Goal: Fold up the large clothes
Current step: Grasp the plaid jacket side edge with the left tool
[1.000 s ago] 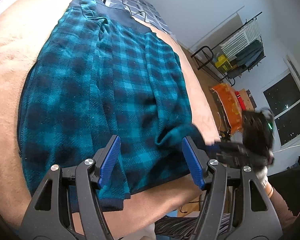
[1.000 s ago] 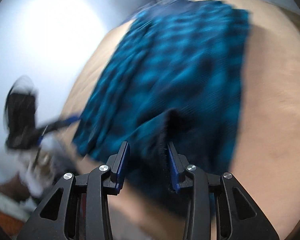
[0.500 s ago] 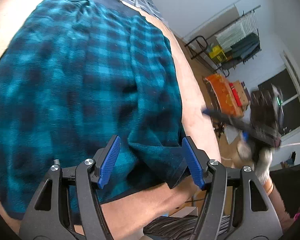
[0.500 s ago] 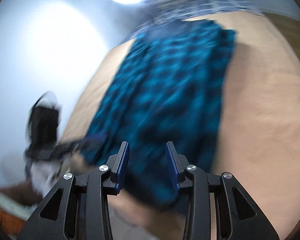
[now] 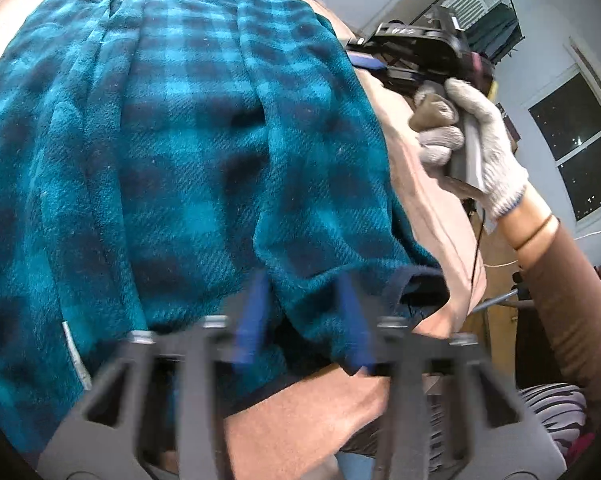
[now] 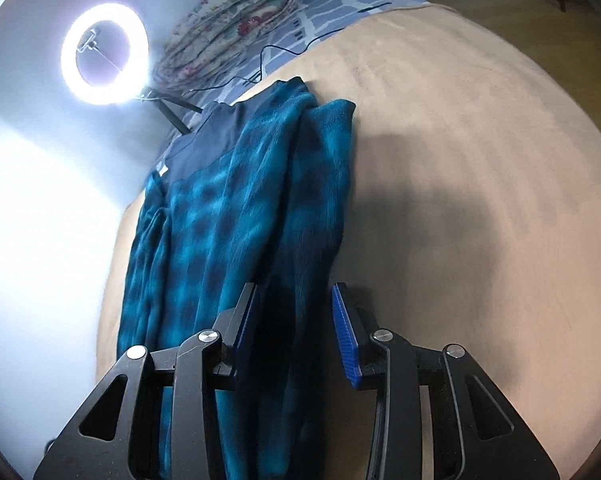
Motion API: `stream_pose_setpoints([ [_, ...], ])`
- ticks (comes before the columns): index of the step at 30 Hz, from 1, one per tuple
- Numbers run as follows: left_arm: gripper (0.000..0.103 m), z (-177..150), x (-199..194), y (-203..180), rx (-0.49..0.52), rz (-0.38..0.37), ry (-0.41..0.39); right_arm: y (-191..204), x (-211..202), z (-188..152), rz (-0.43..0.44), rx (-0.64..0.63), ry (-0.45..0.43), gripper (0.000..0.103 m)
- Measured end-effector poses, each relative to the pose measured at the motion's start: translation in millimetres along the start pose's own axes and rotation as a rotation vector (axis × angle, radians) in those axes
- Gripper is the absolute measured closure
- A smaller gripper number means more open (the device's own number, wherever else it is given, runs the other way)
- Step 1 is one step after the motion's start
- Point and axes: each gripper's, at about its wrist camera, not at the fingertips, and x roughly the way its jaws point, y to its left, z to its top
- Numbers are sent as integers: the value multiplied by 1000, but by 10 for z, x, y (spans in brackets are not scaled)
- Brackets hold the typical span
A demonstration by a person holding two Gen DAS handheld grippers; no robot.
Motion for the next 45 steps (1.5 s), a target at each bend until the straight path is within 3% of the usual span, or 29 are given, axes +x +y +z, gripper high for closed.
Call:
stream_pose_setpoints([
  [1,99,2,-5,-2,-1,-4,-1,33,35,40,-25,-16,5,99],
  [5,99,-27,-82,-65,45,-10,-20,246,-14,162,-163,-155,-17,101],
  [9,99,-115,-129,-142,82,13,-5,251,33,235,-261,-201,-9,101],
  [14,99,-132,-507,-130,62,24,-84,238,-163,148,-188,-170,-12,98],
  [16,99,-48,-591,-163,61,-1,-112,201,-255,84,-108,-137,-2,79],
  [19,99,125,-466,-351,122,-28,-106,237,-313,21,-63,-141,-6,71],
  [23,99,174,-75,-538,190,-60,-20,301,-224,18,-39,-146,10,71],
  [29,99,-91,399,-538,205,-56,88,314,73,49,-47,-167,55,71],
  [30,99,-116,430,-530,199,-61,90,297,126,65,-64,-171,49,76],
  [31,99,-131,440,-523,195,-66,83,286,157,78,-83,-181,50,102],
  [33,99,-121,418,-540,198,-72,77,239,253,124,-190,-211,60,101],
  [35,99,-109,360,-548,197,-65,81,183,286,154,-227,-211,67,101],
  [41,98,-132,-17,-796,238,-56,-21,74,-170,127,-109,-153,-4,101],
  [42,90,-123,-33,-841,237,-60,-31,69,-243,102,-98,-153,-12,100],
  [44,62,-104,-26,-952,224,-69,-45,33,-434,31,-63,-148,-31,90],
  [45,42,-96,-1,-996,216,-73,-48,19,-523,-7,-50,-152,-42,77],
])
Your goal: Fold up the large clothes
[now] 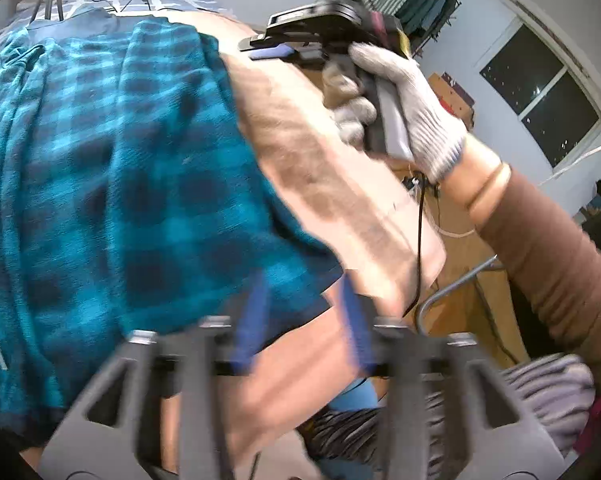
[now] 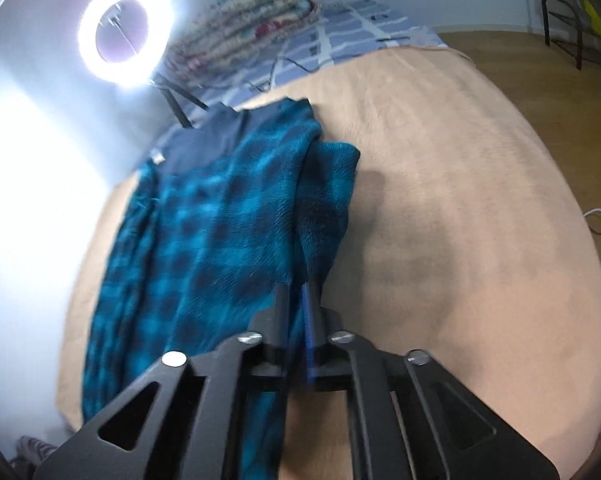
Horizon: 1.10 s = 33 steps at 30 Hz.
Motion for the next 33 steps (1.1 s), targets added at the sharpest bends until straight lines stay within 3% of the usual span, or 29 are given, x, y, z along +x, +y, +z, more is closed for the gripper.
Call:
stream_pose_setpoints([
  [1,34,19,40,-37,-11,3,-1,-12,-105,-46,9,-9,-18,67],
  [2,34,49,79,-68,-25,8,1,-19,-180,-73,11,-17,-32,65],
  [7,34,108,438,-210,-57,53,55,-148,-415,-160,17,-14,-40,64],
  [11,34,55,743,-335,8,174,111,-292,-446,-161,38,29,-49,64],
  [14,35,11,825,-251,-29,193,122,-351,-400,-158,59,51,-48,63],
  [16,60,36,831,-187,-56,202,107,-376,-316,-151,85,72,-38,63],
  [17,66,58,832,-128,-63,193,104,-382,-259,-144,101,82,-30,63],
  [19,95,64,815,-59,-73,163,109,-389,-150,-134,122,97,-16,63],
  [25,96,60,562,-56,-90,86,72,-381,259,-93,170,165,16,63],
  [33,96,35,218,30,-145,9,18,-299,654,-29,169,218,26,63],
])
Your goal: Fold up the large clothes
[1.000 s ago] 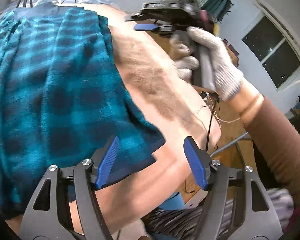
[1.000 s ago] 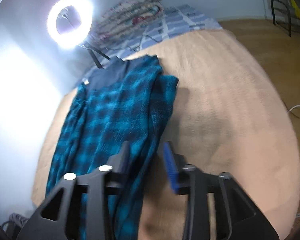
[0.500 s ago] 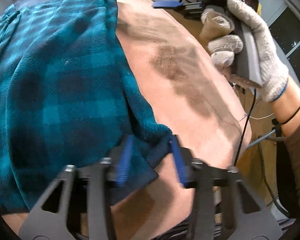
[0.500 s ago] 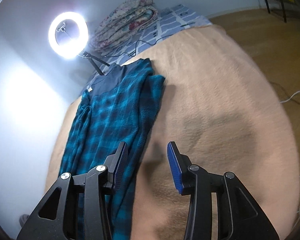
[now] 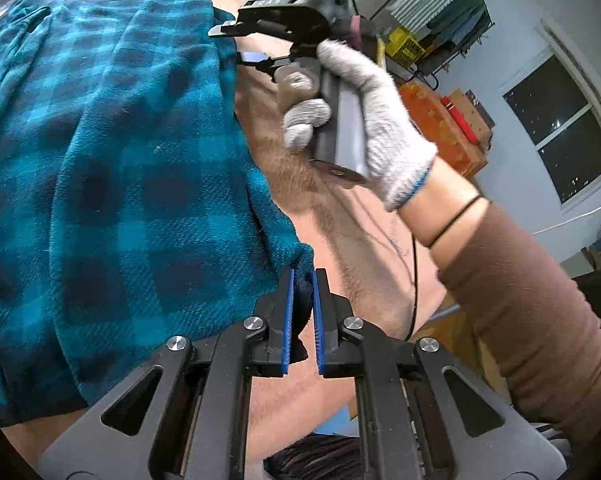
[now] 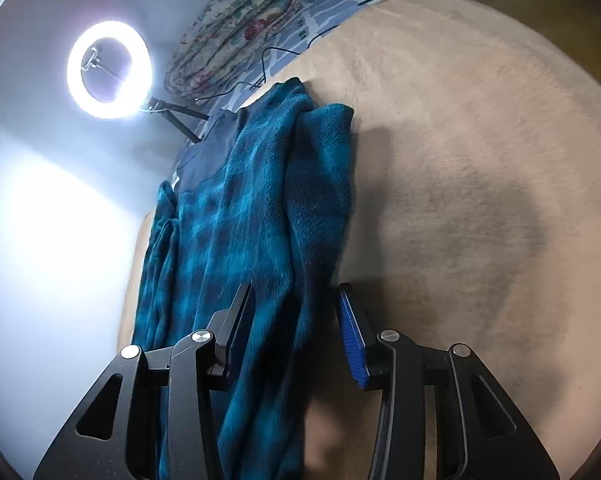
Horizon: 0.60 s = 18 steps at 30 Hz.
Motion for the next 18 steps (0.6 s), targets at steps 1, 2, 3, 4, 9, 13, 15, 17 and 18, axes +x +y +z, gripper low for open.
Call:
stream_pose_setpoints([
  [1,96,-9,-28,17,-6,-6,-2,5,41,3,0,2,4,63],
  [2,96,-21,-59,32,-14,-15,-4,11,79,7,3,2,14,63],
  [3,96,-27,-83,45,-23,-26,-7,29,106,11,5,-2,20,67],
  [4,96,-29,-84,53,-26,-33,-8,57,135,10,9,-10,28,80],
  [9,96,-28,-150,117,-50,-62,-17,260,150,28,-87,-70,33,94],
  [13,96,-51,-231,233,-100,-102,-21,516,107,55,-162,-115,23,95],
  [15,96,-76,-319,306,-127,-114,-32,681,103,68,-206,-164,19,95],
  [17,96,-100,-412,409,-149,-119,-45,847,92,77,-243,-215,16,96],
  [18,97,-116,-459,460,-162,-123,-51,958,96,78,-261,-242,17,96],
])
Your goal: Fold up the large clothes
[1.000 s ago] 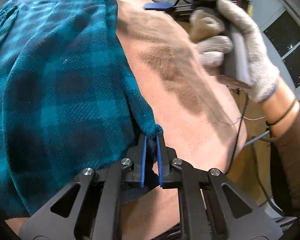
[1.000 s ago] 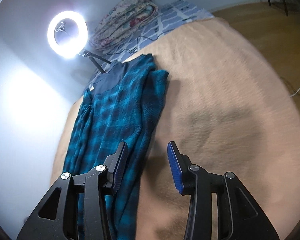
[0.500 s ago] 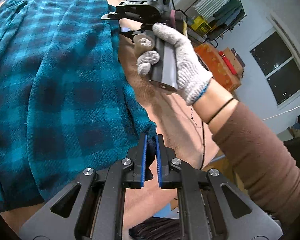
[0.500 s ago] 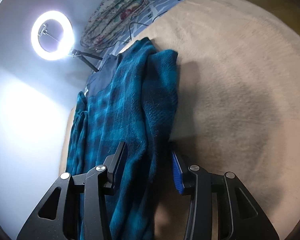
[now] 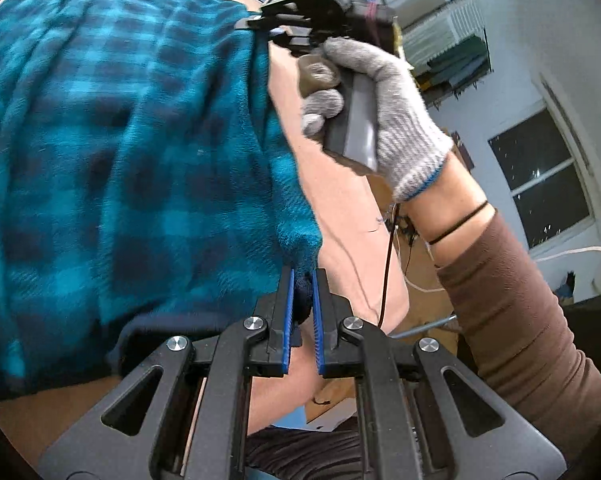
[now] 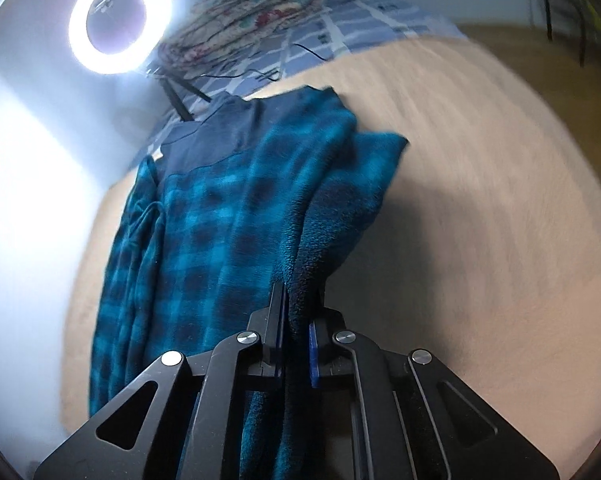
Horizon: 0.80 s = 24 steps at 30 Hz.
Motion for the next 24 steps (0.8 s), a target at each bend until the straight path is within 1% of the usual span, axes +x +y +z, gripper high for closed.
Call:
stream_pose_setpoints([
  [2,97,29,-39,53,-23,-2,-9,165,-21,36,-26,-47,0,96],
  [6,97,-39,-135,122,-50,1,-30,537,-6,64,-79,-153,6,96],
  [9,97,-92,-209,180,-69,1,-35,839,53,42,-118,-244,15,96],
  [12,97,-145,-236,229,-87,-2,-38,1105,128,-2,-138,-316,25,96],
  [16,97,-186,-283,331,-114,0,-40,1476,301,-111,-161,-436,52,96],
  [20,97,-156,-297,414,-151,5,-48,1728,531,-215,-170,-501,85,96],
  [24,97,-180,-336,451,-182,20,-57,1894,806,-323,-173,-531,122,96],
])
